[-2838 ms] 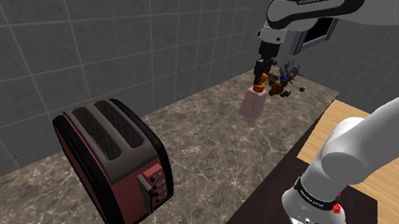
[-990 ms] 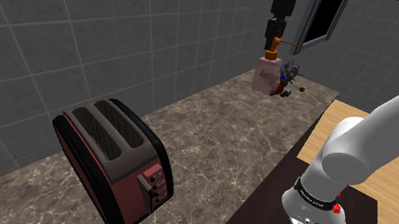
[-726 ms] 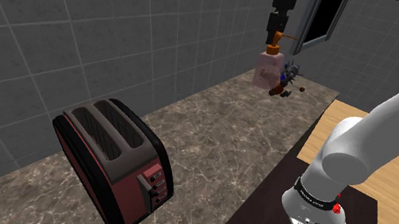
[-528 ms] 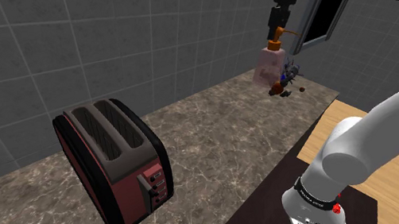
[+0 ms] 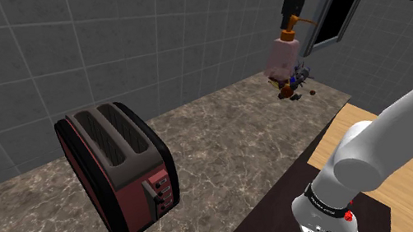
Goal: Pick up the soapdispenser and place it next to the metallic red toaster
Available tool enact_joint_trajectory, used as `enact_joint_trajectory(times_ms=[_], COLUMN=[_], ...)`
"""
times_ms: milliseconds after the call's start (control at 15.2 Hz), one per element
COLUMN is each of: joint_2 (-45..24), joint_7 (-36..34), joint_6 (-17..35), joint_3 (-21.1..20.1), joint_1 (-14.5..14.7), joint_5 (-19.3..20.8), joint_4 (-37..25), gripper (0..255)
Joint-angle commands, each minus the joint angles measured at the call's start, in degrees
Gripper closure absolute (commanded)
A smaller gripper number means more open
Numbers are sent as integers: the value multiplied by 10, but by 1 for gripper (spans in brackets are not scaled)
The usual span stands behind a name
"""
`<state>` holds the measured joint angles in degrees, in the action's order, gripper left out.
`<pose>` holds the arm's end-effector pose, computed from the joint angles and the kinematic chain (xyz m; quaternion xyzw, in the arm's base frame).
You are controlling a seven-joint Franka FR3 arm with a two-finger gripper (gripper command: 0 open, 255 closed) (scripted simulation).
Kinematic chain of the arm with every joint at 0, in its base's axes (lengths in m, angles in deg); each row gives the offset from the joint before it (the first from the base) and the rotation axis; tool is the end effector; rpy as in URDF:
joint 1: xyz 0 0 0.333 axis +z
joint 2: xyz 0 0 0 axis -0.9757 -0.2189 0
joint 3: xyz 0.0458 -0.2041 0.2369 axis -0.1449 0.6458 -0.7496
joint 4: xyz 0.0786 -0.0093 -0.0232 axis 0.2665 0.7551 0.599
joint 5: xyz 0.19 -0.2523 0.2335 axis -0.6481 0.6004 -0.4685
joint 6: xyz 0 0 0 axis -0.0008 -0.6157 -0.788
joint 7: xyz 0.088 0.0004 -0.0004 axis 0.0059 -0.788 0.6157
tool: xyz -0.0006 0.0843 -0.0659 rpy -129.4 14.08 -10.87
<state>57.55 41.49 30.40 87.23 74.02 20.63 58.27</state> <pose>0.3720 -0.2175 0.7084 -0.9971 0.0073 0.0302 0.0699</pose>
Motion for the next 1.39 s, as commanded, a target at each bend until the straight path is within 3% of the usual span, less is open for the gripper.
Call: enact_joint_trajectory(times_ms=[0, 660, 1320], joint_2=[-7, 104, 149], joint_7=[2, -159, -307], joint_6=[-10, 3, 19], joint_3=[2, -116, -231], joint_1=[0, 32, 63], joint_5=[-2, -29, -92], joint_4=[-17, 97, 142], gripper=[255, 255, 255])
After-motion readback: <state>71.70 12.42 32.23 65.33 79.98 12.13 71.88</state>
